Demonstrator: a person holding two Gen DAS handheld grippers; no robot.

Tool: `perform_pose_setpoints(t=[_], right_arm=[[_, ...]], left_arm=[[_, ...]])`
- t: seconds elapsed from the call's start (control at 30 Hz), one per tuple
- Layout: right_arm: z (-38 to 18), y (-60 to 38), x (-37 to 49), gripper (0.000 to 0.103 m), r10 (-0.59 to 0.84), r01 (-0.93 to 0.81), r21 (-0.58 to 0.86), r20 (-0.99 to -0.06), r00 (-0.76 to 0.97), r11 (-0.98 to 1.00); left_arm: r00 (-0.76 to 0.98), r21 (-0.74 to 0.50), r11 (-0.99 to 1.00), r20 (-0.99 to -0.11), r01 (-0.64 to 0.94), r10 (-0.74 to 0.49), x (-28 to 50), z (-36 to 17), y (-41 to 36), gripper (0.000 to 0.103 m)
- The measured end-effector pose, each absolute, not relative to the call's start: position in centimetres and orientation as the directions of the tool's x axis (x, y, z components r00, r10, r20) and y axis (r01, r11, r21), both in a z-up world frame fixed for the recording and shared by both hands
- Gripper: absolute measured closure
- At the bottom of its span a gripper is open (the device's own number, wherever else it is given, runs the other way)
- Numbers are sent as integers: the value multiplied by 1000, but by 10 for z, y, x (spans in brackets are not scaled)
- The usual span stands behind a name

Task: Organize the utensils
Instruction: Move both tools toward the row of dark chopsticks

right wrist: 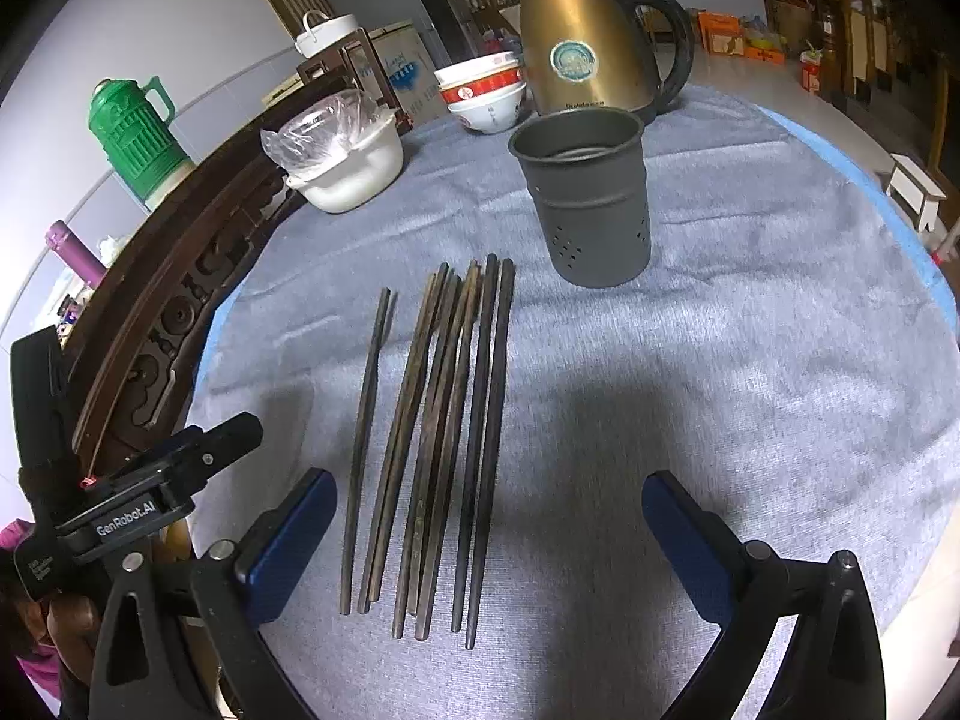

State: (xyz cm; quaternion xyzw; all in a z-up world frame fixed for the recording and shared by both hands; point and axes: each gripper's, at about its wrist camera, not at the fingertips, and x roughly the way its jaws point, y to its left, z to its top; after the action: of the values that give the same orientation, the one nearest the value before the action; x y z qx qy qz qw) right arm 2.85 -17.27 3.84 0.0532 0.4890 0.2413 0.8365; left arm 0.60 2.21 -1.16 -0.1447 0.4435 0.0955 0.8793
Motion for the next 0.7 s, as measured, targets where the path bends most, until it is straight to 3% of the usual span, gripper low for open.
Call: perform_pose_setpoints(t=[0.4,0.53,0.7], right_arm=[[38,-174,37,0,422,-343,292,-810,408,893],[29,-175,51,8,429,-315,323,-825,369,892],[27,-174,54,9,427,-310,325,-827,365,894]], left_arm=[[568,-174,932,-822,-318,41,9,-16,29,0],[551,-160,930,-833,-331,53,13,-18,32,0],[543,-159,930,-838,-333,51,15,-20,33,0]])
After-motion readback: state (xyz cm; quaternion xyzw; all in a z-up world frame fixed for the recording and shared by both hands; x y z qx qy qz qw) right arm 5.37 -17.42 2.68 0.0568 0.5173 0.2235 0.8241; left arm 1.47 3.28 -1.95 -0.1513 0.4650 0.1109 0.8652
